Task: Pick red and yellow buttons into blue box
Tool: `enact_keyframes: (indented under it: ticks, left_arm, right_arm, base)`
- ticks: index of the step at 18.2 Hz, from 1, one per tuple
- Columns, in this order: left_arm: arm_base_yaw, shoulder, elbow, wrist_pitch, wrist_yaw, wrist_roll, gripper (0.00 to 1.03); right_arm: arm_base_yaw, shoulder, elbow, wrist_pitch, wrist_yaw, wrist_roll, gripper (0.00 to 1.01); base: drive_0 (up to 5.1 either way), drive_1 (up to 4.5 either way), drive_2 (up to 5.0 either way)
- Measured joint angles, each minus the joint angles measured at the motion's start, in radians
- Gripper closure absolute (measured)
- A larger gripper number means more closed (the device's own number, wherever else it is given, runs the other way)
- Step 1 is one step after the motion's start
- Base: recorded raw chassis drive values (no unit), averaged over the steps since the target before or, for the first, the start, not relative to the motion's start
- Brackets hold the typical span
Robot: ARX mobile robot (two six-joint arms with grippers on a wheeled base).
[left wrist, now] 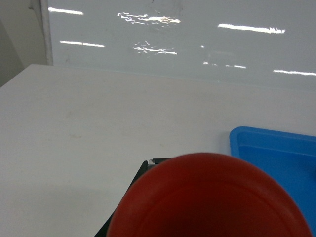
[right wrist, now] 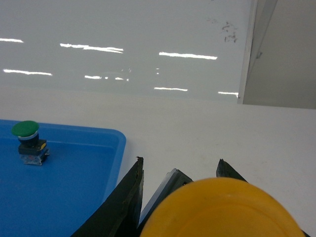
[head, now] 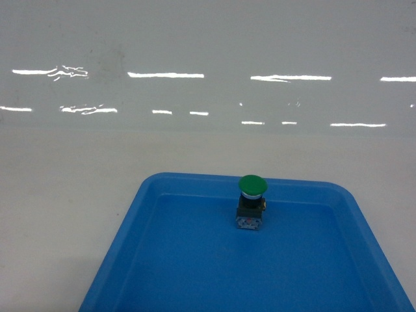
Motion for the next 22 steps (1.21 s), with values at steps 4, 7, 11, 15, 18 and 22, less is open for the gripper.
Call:
enact_keyframes:
  ticks: [4, 7, 11, 15, 18, 22]
  left_arm:
    - [0.0, -0.004, 0.0, -0.001, -0.003, 0.0, 0.78]
    - [0.002, -0.005, 0.0, 0.0, -0.006, 0.0, 0.78]
    - [0.0, -0.003, 0.0, 0.0, -0.003, 0.0, 0.78]
    - [0.0, -0.003, 0.0, -0.001, -0.003, 0.0, 0.78]
    - [0.0, -0.003, 0.0, 0.0, -0.003, 0.0, 0.78]
    - [0.0, -0.003, 0.0, 0.0, -0.003, 0.0, 0.78]
  right_arm:
    - [0.0, 0.0, 0.0, 0.0, -0.003, 0.0, 0.62]
    - [0.0, 0.0, 0.0, -0.003, -0.002, 0.0, 0.62]
    - [0.0, 0.0, 0.0, 0.003, -0.002, 0.0, 0.62]
    - [0.0, 0.0, 0.0, -0.002, -0.002, 0.0, 0.62]
    - [0.0, 0.0, 0.0, 0.002, -0.002, 0.0, 0.62]
    - [0.0, 0.0, 0.0, 0.001, -0.002, 0.0, 0.62]
  base:
    - [1.1, -4.2, 2.9]
    - [4.6, -3.92, -0.8]
    - [4.8, -3.66, -0.7]
    - [4.9, -3.56, -1.0]
    - [4.9, -3.39, -1.2]
    - [4.8, -3.53, -1.4]
